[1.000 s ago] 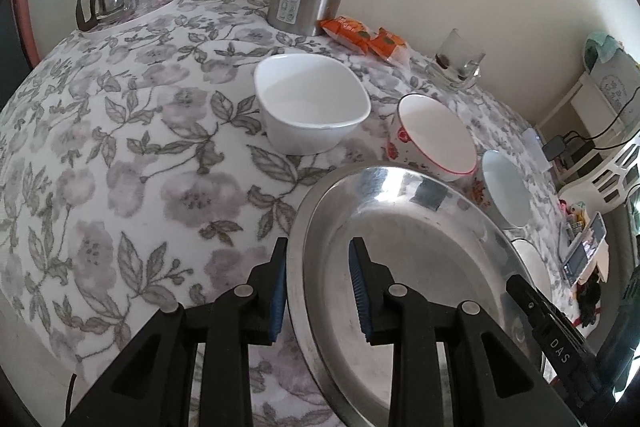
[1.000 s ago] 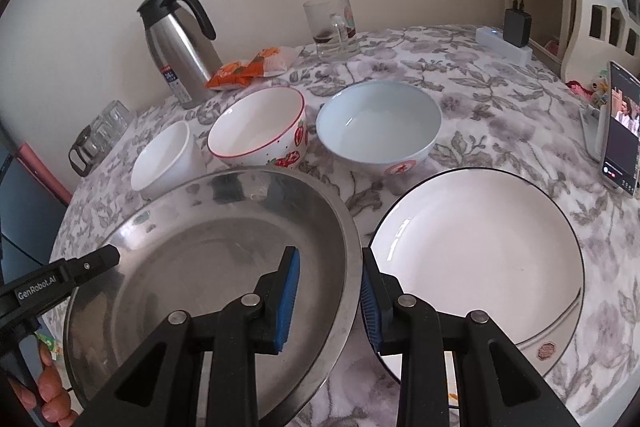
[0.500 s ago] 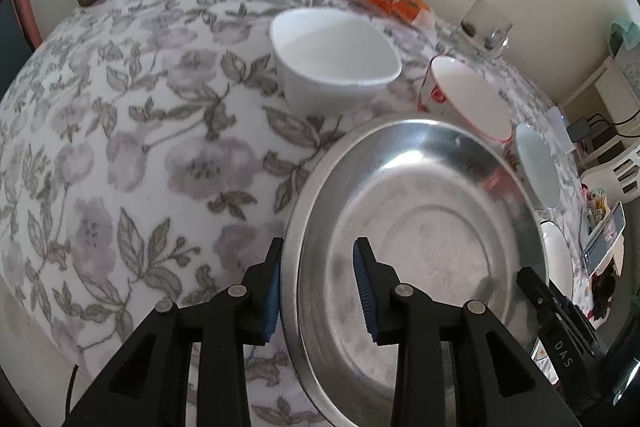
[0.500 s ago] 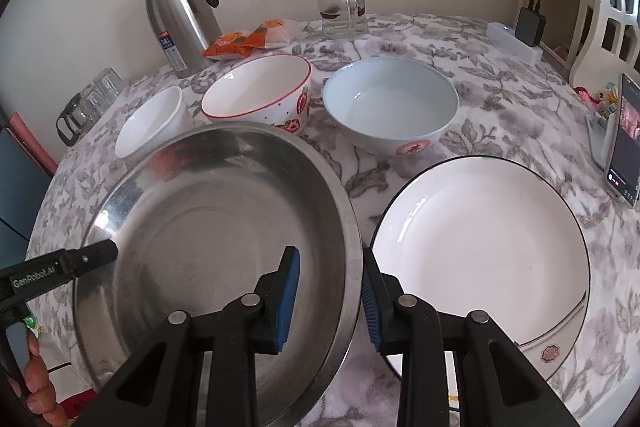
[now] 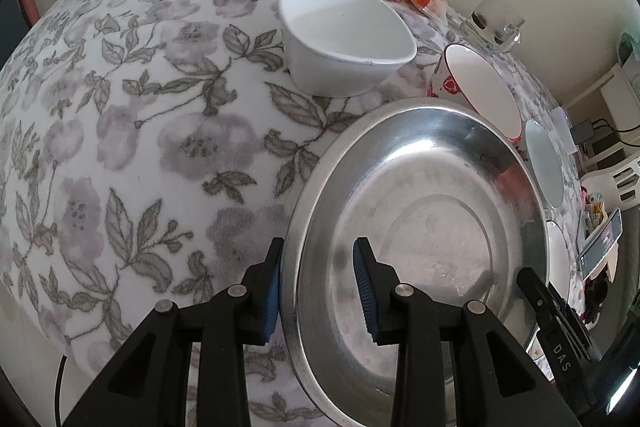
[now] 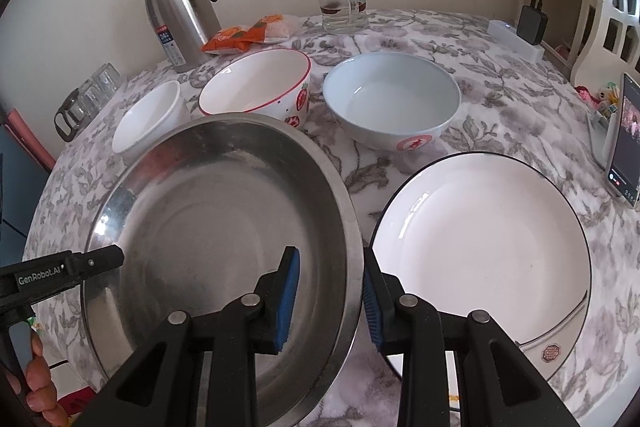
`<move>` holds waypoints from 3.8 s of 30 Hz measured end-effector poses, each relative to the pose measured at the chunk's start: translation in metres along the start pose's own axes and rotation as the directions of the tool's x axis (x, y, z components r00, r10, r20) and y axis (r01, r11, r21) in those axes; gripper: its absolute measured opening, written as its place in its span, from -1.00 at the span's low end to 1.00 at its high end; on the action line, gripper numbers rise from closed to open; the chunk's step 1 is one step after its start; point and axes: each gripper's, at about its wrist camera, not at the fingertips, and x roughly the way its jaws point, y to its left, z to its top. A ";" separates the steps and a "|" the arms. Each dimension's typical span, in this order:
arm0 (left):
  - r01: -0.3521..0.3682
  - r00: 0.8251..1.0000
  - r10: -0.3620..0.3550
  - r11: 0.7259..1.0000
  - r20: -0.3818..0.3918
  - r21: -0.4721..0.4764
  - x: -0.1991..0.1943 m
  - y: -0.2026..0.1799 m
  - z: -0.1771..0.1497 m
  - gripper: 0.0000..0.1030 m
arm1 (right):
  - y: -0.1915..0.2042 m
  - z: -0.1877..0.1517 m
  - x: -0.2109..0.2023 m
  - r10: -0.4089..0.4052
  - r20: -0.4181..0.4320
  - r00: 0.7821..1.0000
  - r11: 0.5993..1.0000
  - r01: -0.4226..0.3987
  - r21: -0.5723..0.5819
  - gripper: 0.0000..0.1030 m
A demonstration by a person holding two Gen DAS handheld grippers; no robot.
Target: Organize plates and bowls
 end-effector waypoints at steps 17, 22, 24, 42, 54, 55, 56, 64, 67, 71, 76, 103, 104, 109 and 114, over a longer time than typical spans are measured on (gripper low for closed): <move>0.001 1.000 -0.001 1.000 0.000 -0.015 -0.001 0.003 0.000 -0.30 | 0.001 0.000 0.002 0.009 -0.005 1.000 1.000 -0.009 0.000 -0.35; -0.006 1.000 0.006 1.000 0.005 -0.008 -0.001 0.002 0.000 -0.29 | 0.000 0.000 0.001 0.012 -0.002 1.000 1.000 -0.012 0.005 -0.35; -0.003 1.000 0.003 1.000 0.005 -0.010 -0.001 0.002 0.000 -0.26 | -0.001 0.000 0.000 0.014 0.003 1.000 1.000 -0.014 0.008 -0.35; -0.092 0.982 0.095 0.995 0.165 -0.029 -0.036 0.004 0.006 0.06 | -0.009 0.007 -0.025 -0.030 0.117 0.993 0.998 0.024 0.050 -0.30; -0.128 0.976 0.130 0.991 0.173 -0.027 -0.038 0.005 0.006 0.67 | 0.004 0.008 -0.030 -0.003 0.153 0.988 1.000 0.005 -0.013 0.56; -0.133 0.975 0.136 0.991 0.176 -0.027 -0.038 0.005 0.006 0.75 | 0.004 0.008 -0.029 -0.003 0.147 0.989 1.000 0.004 -0.011 0.63; -0.136 0.974 0.139 0.990 0.177 -0.025 -0.037 0.005 0.006 0.75 | 0.003 0.008 -0.028 0.000 0.141 0.990 1.000 0.001 -0.009 0.66; -0.168 0.975 0.166 0.986 0.145 0.000 -0.030 0.002 0.005 0.77 | 0.007 0.006 -0.023 0.028 0.124 0.992 0.999 -0.025 -0.025 1.00; -0.175 0.974 0.173 0.985 0.149 0.003 -0.030 0.001 0.005 0.77 | 0.006 0.006 -0.022 0.033 0.124 0.992 0.999 -0.030 -0.022 1.00; -0.177 0.972 0.176 0.984 0.156 -0.004 -0.033 0.002 0.005 0.77 | 0.000 0.007 -0.022 0.023 0.124 0.992 1.000 -0.024 0.005 1.00; -0.164 0.966 0.159 0.986 0.202 0.007 -0.041 -0.002 0.006 0.96 | -0.009 0.010 -0.032 -0.008 0.164 0.986 0.999 0.002 0.038 1.00; 0.134 0.948 -0.206 0.950 0.243 0.281 -0.069 -0.116 -0.025 0.96 | -0.124 -0.002 -0.081 -0.211 0.192 0.958 0.904 0.116 0.412 1.00; 0.140 0.951 -0.210 0.946 0.225 0.292 -0.067 -0.122 -0.028 0.96 | -0.131 -0.004 -0.084 -0.218 0.195 0.956 0.896 0.117 0.428 1.00; 0.155 0.957 -0.230 0.922 0.178 0.356 -0.063 -0.154 -0.048 0.96 | -0.159 -0.016 -0.092 -0.246 0.190 0.950 0.864 0.126 0.487 1.00; 0.200 0.952 -0.275 0.892 0.136 0.405 -0.063 -0.179 -0.065 0.96 | -0.173 -0.022 -0.095 -0.234 0.194 0.953 0.866 0.113 0.487 1.00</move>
